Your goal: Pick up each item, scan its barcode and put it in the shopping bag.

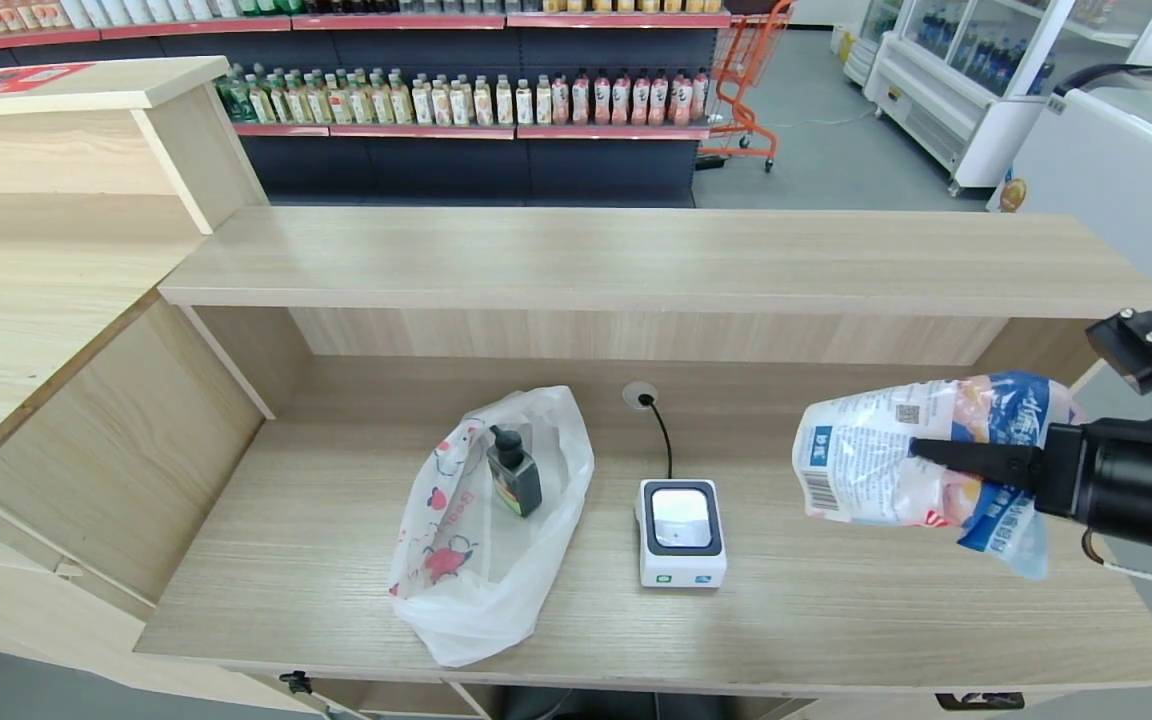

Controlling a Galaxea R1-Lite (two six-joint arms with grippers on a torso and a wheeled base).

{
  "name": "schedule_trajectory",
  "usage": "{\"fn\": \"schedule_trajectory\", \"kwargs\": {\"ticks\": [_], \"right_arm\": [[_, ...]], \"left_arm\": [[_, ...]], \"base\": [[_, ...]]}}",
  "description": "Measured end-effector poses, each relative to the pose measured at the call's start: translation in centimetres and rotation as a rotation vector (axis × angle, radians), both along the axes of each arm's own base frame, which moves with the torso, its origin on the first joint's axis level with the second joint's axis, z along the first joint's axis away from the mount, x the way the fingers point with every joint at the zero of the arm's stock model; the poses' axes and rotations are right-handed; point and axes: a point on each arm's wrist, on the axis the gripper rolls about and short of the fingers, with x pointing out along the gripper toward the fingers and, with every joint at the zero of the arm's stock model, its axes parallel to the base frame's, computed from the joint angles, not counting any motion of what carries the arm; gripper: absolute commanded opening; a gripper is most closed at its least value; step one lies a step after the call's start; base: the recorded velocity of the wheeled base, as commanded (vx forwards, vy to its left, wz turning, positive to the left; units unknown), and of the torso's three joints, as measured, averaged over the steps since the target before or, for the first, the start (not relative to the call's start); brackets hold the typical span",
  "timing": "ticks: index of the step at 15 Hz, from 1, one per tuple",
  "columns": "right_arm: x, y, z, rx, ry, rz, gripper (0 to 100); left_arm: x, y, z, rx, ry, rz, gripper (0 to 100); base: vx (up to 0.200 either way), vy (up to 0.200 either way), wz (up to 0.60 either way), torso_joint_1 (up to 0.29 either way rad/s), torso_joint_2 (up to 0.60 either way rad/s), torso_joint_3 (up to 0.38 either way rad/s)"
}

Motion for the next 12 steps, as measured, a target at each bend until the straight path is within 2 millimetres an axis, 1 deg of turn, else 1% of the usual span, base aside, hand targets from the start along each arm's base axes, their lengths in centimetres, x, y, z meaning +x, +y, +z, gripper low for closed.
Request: {"fn": "schedule_trajectory", "kwargs": {"ticks": [2,4,7,9,12], "right_arm": [[-1.1,-0.1,-0.2,0.021,0.025,-0.008,0],[-1.7,-0.1,-0.2,0.023,0.048,-0.008,0],[-1.7,0.3,0.3,0.025,0.034,0.011,0],[-1.6,0.8,0.1,0.024,0.045,0.039,0],[-0.6,2.2,-0.5,0.039,0.102,0.056,0]], "left_arm": [[0.0,0.0,0.0,-0.001,0.0,0.0,100],[0.0,0.0,0.0,-0.001,0.0,0.0,100],[0.0,0.0,0.0,-0.001,0.0,0.0,100],[0.0,0.0,0.0,0.001,0.0,0.0,100],[0.0,0.0,0.0,0.0,0.0,0.0,100]], "base": [[0.0,0.2,0.0,-0.015,0.0,0.007],[0.0,0.2,0.0,0.019,0.01,-0.002],[0.0,0.2,0.0,-0.009,0.0,0.004],[0.0,0.2,0.0,0.005,0.0,-0.002],[0.0,0.0,0.0,0.0,0.0,0.0]]}}
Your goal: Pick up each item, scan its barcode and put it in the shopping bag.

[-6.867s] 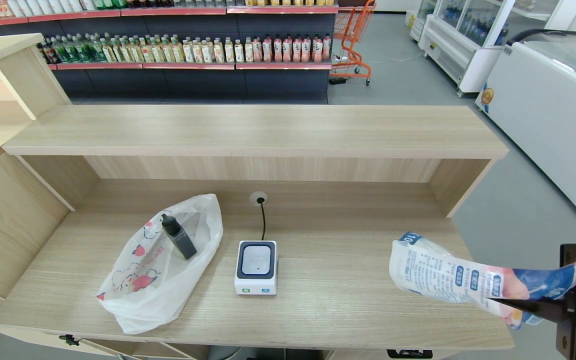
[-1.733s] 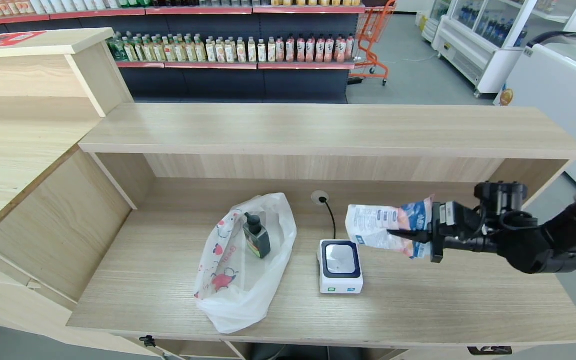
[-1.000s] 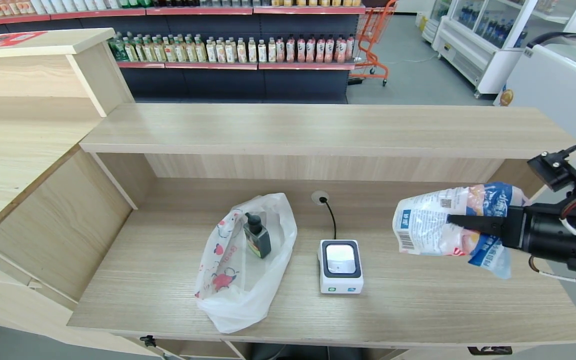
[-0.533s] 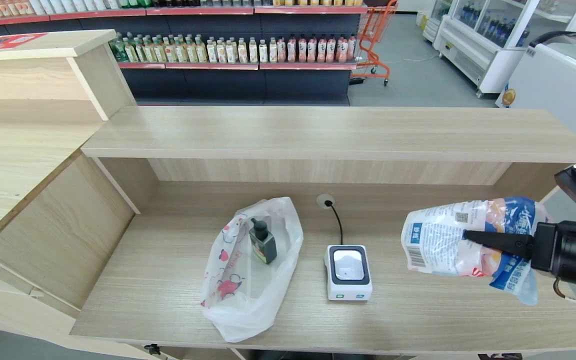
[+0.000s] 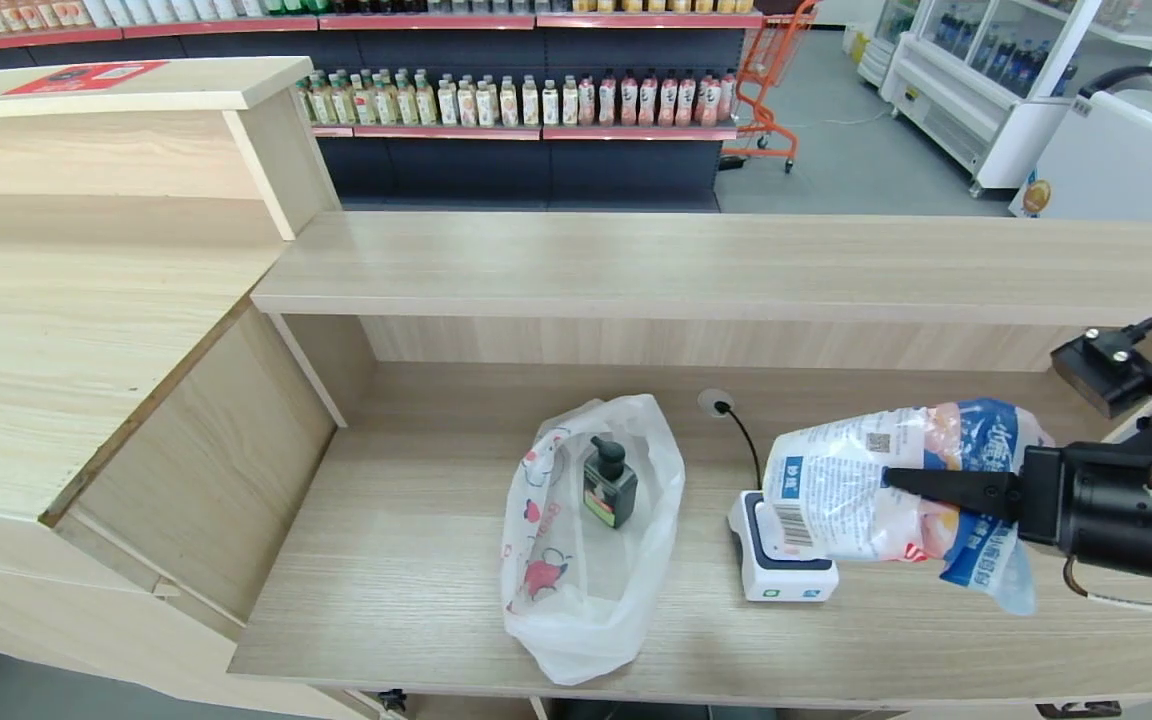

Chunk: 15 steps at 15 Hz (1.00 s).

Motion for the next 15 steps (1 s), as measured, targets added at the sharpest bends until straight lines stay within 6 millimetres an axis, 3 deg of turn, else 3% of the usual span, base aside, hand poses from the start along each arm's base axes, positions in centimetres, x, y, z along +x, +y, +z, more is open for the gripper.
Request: {"fn": "schedule_trajectory", "kwargs": {"ticks": [3,7,11,15], "right_arm": [[2.2,2.1,-0.7,-0.015,0.062,-0.085,0],[5.5,7.3,-2.2,-0.049,0.121,-0.115,0],[6.9,12.7,-4.9,-0.101,0.191,-0.102,0],[8.3,15.2,-7.6,-0.126,0.257,-0.111,0]], "left_arm": [[0.0,0.0,0.0,0.0,0.0,0.001,100],[0.0,0.0,0.0,0.0,0.0,0.0,100],[0.0,0.0,0.0,0.0,0.0,0.0,100],[0.0,0.0,0.0,0.0,0.0,0.001,100]], "base": [[0.0,0.0,0.0,0.0,0.0,0.0],[0.0,0.0,0.0,0.0,0.0,0.0],[0.0,0.0,0.0,0.0,0.0,0.0],[0.0,0.0,0.0,0.0,0.0,0.0]]}}
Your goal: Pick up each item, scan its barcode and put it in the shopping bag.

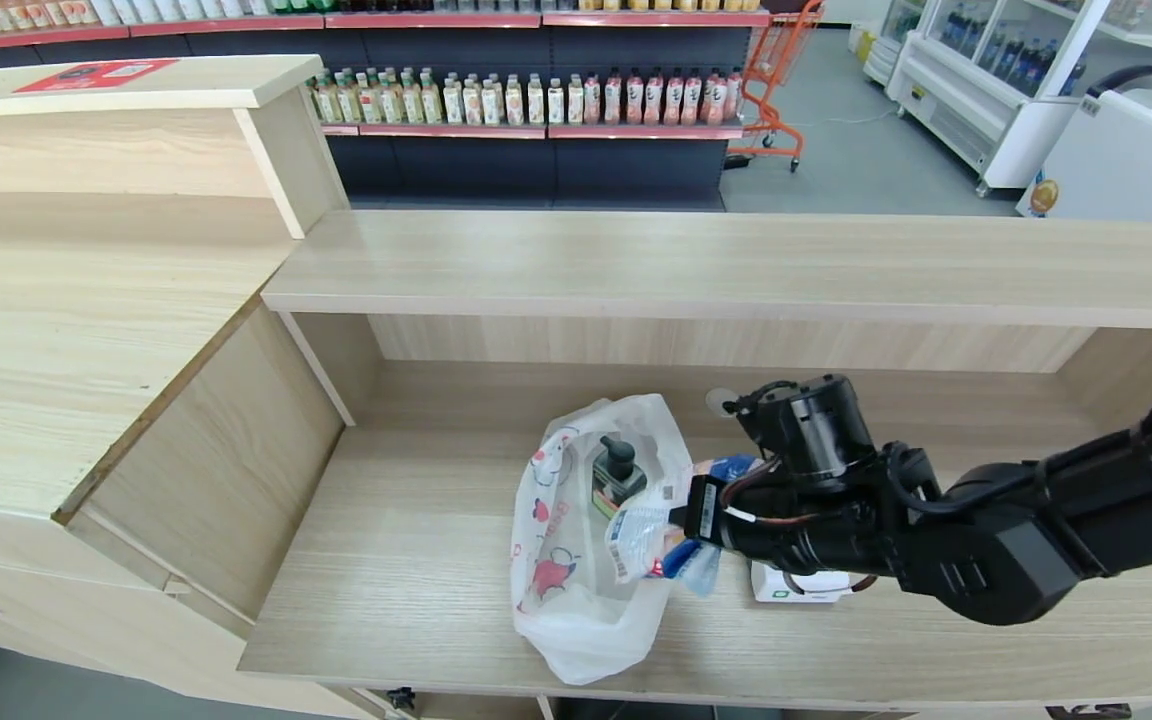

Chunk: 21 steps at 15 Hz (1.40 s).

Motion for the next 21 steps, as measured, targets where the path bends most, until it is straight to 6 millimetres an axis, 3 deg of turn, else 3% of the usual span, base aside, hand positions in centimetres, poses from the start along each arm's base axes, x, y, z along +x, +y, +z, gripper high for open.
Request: {"fn": "schedule_trajectory", "kwargs": {"ticks": [3,8,14,15,17,21], "right_arm": [[0.6,0.7,-1.3,-0.012,0.028,0.015,0],[2.0,1.8,-1.8,0.067,-0.023,0.066,0],[2.6,2.2,-4.9,-0.029,0.001,0.056,0],[2.6,2.3,-5.2,-0.035,0.006,0.056,100],[2.7,2.4,-5.1,-0.025,0.0,0.057,100],[2.6,2.2,-2.8,0.049,-0.05,0.075,100]], "left_arm": [[0.0,0.0,0.0,0.0,0.0,-0.001,100],[0.0,0.0,0.0,0.0,0.0,0.0,100],[0.0,0.0,0.0,0.0,0.0,-0.001,100],[0.0,0.0,0.0,0.0,0.0,-0.001,100],[0.0,0.0,0.0,0.0,0.0,-0.001,100],[0.0,0.0,0.0,0.0,0.0,-0.001,100]], "base": [[0.0,0.0,0.0,0.0,0.0,0.0],[0.0,0.0,0.0,0.0,0.0,0.0],[0.0,0.0,0.0,0.0,0.0,0.0],[0.0,0.0,0.0,0.0,0.0,0.0],[0.0,0.0,0.0,0.0,0.0,0.0],[0.0,0.0,0.0,0.0,0.0,0.0]]}}
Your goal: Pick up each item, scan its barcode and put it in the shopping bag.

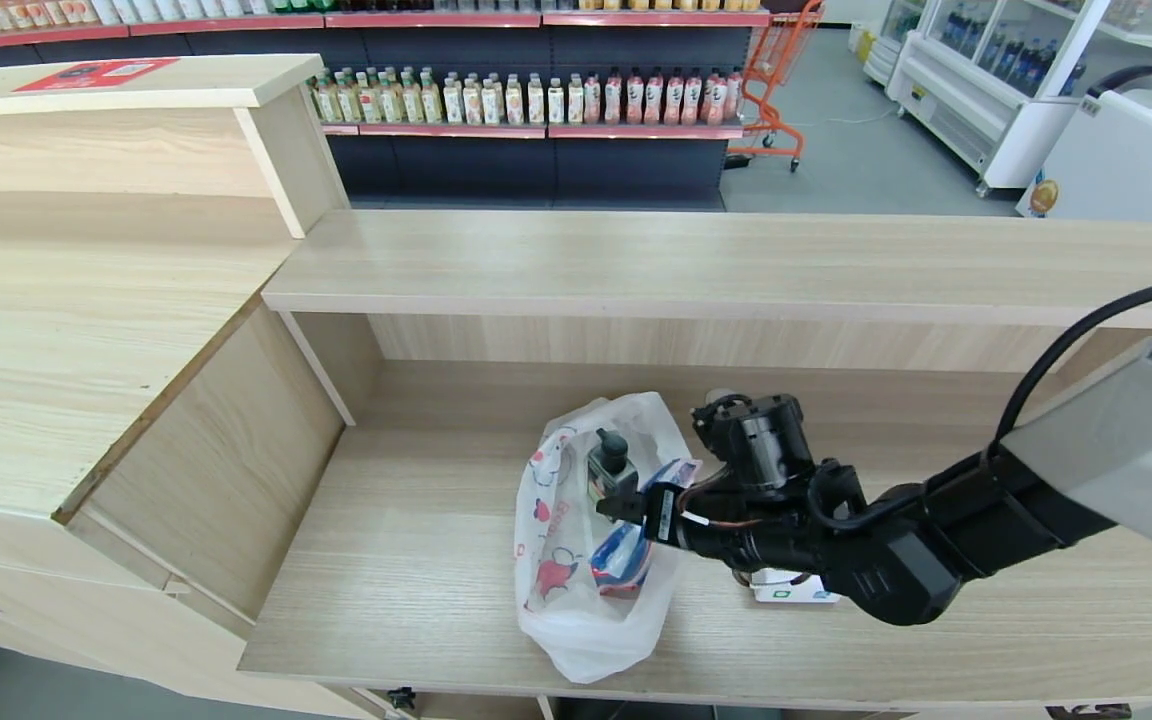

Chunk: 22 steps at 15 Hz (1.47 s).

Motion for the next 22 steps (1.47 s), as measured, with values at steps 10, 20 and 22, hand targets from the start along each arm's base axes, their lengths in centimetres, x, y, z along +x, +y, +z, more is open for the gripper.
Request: {"fn": "schedule_trajectory", "kwargs": {"ticks": [10,20,22], "right_arm": [[-7.1,-11.9,10.4,-0.173,-0.372,-0.027,100],[-28.8,-21.9,3.5,-0.456,-0.638,-0.33,100],[-31.1,-22.1,1.1,-0.477,-0.681,-0.394,100]], "left_arm": [[0.0,0.0,0.0,0.0,0.0,0.0,100],[0.0,0.0,0.0,0.0,0.0,0.0,100],[0.0,0.0,0.0,-0.001,0.0,0.0,100]], "base": [[0.0,0.0,0.0,0.0,0.0,0.0],[0.0,0.0,0.0,0.0,0.0,0.0],[0.0,0.0,0.0,0.0,0.0,0.0]]}}
